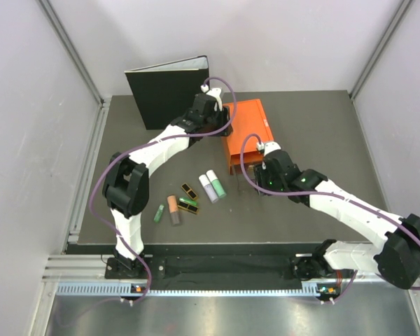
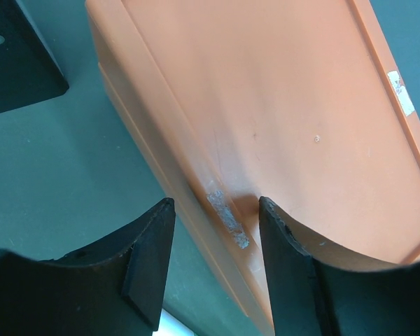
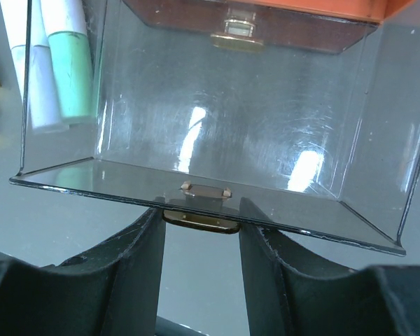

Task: Organize the makeup

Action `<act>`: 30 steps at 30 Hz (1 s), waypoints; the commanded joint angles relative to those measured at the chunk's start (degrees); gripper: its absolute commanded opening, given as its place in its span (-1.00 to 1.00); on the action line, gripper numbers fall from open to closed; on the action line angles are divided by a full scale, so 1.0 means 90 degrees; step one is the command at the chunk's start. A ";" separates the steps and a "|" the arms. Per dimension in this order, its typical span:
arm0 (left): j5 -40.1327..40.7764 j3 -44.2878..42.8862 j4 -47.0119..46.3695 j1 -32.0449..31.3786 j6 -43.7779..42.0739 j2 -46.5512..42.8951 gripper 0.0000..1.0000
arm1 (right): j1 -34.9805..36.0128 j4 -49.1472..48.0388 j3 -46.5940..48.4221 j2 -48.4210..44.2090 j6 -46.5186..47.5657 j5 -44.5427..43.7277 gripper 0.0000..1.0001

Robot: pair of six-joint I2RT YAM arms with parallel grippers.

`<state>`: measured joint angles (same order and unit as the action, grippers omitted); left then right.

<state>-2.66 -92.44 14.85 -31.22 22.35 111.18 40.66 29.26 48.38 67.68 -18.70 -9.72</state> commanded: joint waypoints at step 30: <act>0.1427 0.0134 0.1016 0.0031 -0.0970 -0.1795 0.87 | 0.0091 0.1896 0.2464 -0.0110 0.0935 0.1381 0.58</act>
<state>5.56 -91.29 22.28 -31.27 14.61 102.13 40.66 46.28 63.68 65.63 -12.58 -3.27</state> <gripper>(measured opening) 0.914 0.797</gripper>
